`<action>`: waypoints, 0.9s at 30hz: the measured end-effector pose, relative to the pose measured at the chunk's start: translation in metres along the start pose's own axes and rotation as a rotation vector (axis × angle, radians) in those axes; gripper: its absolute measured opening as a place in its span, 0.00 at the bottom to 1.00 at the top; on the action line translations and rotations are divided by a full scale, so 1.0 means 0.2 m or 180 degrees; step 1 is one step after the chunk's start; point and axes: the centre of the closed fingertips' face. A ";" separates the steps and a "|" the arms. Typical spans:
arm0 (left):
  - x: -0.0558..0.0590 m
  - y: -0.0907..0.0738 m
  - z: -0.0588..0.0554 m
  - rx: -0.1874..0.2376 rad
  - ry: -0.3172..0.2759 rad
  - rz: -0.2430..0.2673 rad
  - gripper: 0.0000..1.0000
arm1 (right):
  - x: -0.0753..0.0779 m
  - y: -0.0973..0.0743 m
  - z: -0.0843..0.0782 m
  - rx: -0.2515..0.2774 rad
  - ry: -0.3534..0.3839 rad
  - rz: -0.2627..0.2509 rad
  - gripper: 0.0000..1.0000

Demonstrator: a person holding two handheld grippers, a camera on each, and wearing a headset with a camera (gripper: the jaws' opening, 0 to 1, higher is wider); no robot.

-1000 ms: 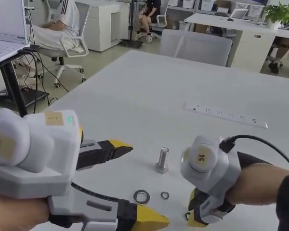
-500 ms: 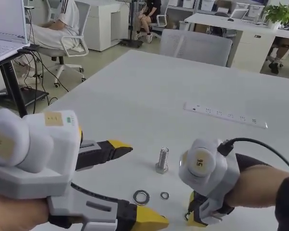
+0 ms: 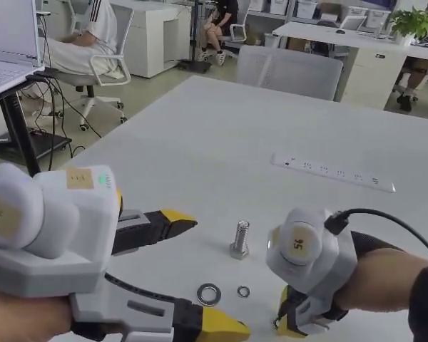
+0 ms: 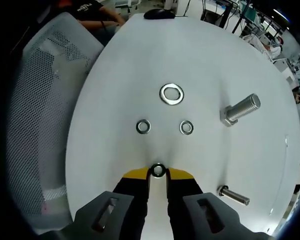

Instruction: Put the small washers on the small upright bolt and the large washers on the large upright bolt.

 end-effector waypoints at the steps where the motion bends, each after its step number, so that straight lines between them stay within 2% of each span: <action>1: 0.00 0.00 0.00 -0.0001 -0.0003 -0.0002 0.85 | 0.00 0.00 0.00 -0.0001 -0.0004 0.0001 0.14; 27: 0.00 0.00 0.00 0.0011 -0.0005 -0.0007 0.84 | 0.01 -0.02 -0.02 -0.0041 0.0045 0.0010 0.14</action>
Point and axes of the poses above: the centre of the closed fingertips' face, and the gripper's own axes: y roughly forward along the fingers, x roughly to its right, z roughly out of its top, and after that the axes turned 2 degrees about y, right-handed
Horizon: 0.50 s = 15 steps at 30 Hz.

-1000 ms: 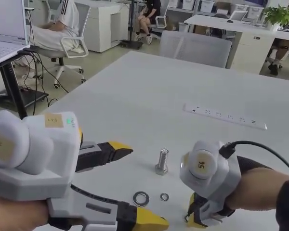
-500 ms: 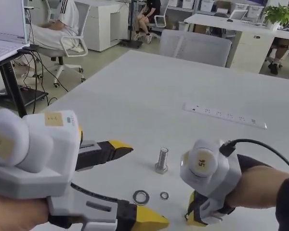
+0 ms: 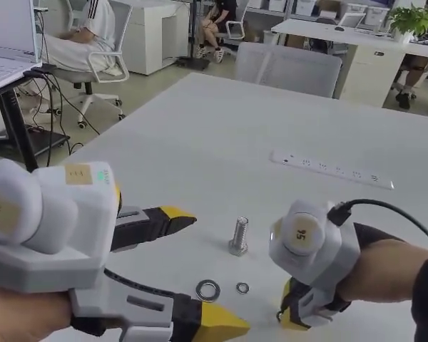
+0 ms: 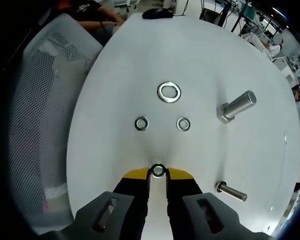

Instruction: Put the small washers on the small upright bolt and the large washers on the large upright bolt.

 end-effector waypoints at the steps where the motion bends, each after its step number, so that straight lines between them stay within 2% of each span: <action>1: 0.00 0.00 0.00 0.0001 -0.0001 -0.0001 0.84 | 0.00 0.00 0.00 -0.0004 -0.0003 -0.0010 0.14; 9: 0.00 0.00 0.00 0.0001 0.0003 -0.0008 0.84 | 0.01 -0.03 -0.01 -0.0009 0.0023 -0.0018 0.14; 15: -0.01 0.00 0.00 0.0006 0.0003 -0.0008 0.84 | 0.03 -0.08 -0.05 -0.0024 0.0061 -0.0054 0.13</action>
Point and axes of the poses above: the centre of the closed fingertips' face, and the gripper's own axes: y roughly forward along the fingers, x roughly to its right, z roughly out of its top, and after that the axes turned 2 degrees about y, right-handed
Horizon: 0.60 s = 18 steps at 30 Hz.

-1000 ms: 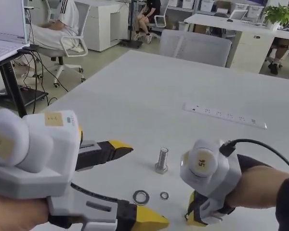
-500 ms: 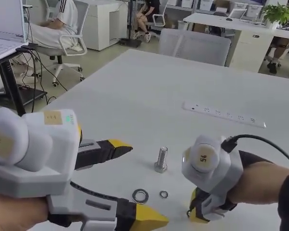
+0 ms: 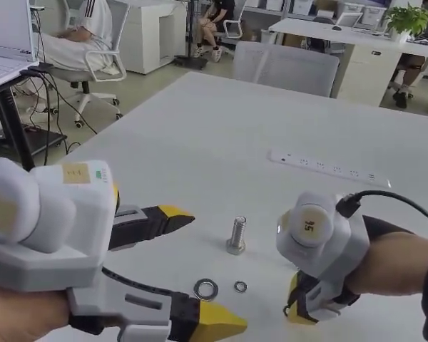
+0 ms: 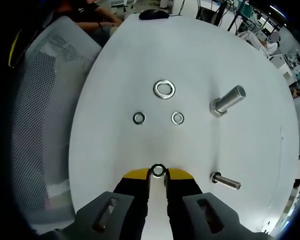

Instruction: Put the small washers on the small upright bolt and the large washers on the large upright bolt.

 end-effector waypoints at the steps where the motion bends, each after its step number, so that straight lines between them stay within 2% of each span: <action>1: 0.00 0.00 0.00 0.0000 0.0000 0.0001 0.84 | 0.01 -0.01 -0.01 -0.0001 0.0021 0.0000 0.13; 18: 0.00 0.01 -0.01 -0.0018 -0.0002 -0.0025 0.84 | 0.13 -0.17 -0.14 0.0056 0.0274 -0.0222 0.13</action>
Point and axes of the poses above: the centre of the closed fingertips' face, and the gripper's own axes: y roughly forward along the fingers, x roughly to its right, z roughly out of its top, and after that the axes turned 2 degrees about y, right-handed
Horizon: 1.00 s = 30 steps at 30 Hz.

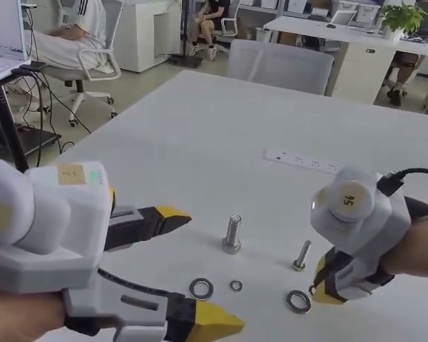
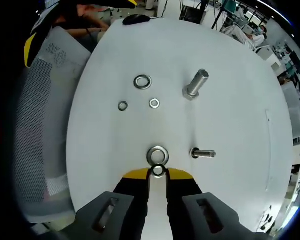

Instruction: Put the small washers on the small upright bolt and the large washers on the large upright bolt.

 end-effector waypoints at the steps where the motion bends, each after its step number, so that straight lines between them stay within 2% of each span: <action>1: 0.00 0.00 0.00 -0.0003 0.0002 -0.0001 0.84 | 0.01 -0.01 0.00 0.0003 0.0010 -0.0009 0.13; 15: 0.01 0.01 0.00 -0.0035 0.0005 -0.0030 0.84 | 0.14 -0.12 0.04 0.0099 0.0036 -0.0192 0.13; 30: -0.01 0.02 0.00 -0.0057 -0.0009 -0.0014 0.84 | 0.25 -0.16 0.09 0.0090 -0.0058 -0.0310 0.13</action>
Point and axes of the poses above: the centre of the closed fingertips' face, and the gripper's own axes: y roughly forward along the fingers, x roughly to its right, z roughly out of its top, and after that the axes turned 2 degrees about y, right-handed
